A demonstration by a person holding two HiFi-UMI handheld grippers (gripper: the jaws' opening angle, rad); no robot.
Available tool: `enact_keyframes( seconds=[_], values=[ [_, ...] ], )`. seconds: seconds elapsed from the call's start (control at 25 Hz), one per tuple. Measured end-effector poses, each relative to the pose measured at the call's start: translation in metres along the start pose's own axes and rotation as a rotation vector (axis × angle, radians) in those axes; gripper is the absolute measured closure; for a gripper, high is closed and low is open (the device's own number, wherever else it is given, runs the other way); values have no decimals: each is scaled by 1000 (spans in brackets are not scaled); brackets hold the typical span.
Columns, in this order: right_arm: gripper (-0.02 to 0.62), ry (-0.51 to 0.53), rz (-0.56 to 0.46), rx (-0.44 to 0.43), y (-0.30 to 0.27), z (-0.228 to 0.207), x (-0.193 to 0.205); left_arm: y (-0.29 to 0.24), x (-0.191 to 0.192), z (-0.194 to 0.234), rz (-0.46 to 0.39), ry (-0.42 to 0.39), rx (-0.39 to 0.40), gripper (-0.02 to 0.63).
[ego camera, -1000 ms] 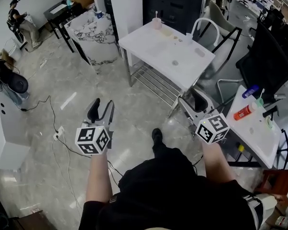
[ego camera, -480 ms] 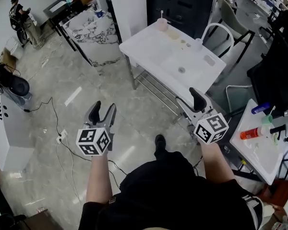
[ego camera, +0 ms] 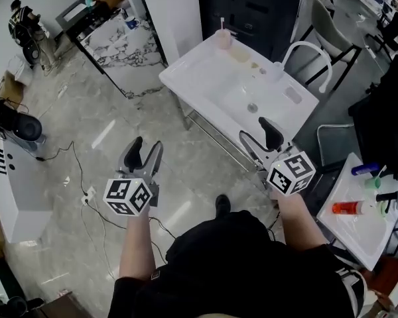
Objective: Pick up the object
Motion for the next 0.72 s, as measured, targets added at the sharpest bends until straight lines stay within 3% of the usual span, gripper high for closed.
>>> enact_keyframes(
  seconds=[0.44, 0.72],
  values=[
    [330, 33, -64, 6, -8, -53, -42, -71, -38, -17, -12, -97, 10, 380],
    [330, 2, -19, 25, -30, -72, -27, -115, -32, 2, 23, -51, 37, 393]
  ],
)
Point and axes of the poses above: the fingertips, and each gripper's own axes: y backward along the fingers, z to its left, x out of its underside, the point moved 3 cm from there along y, backward along the fingers, and after that the axes turned 4 degrees about -y, right-handed, at the moved point
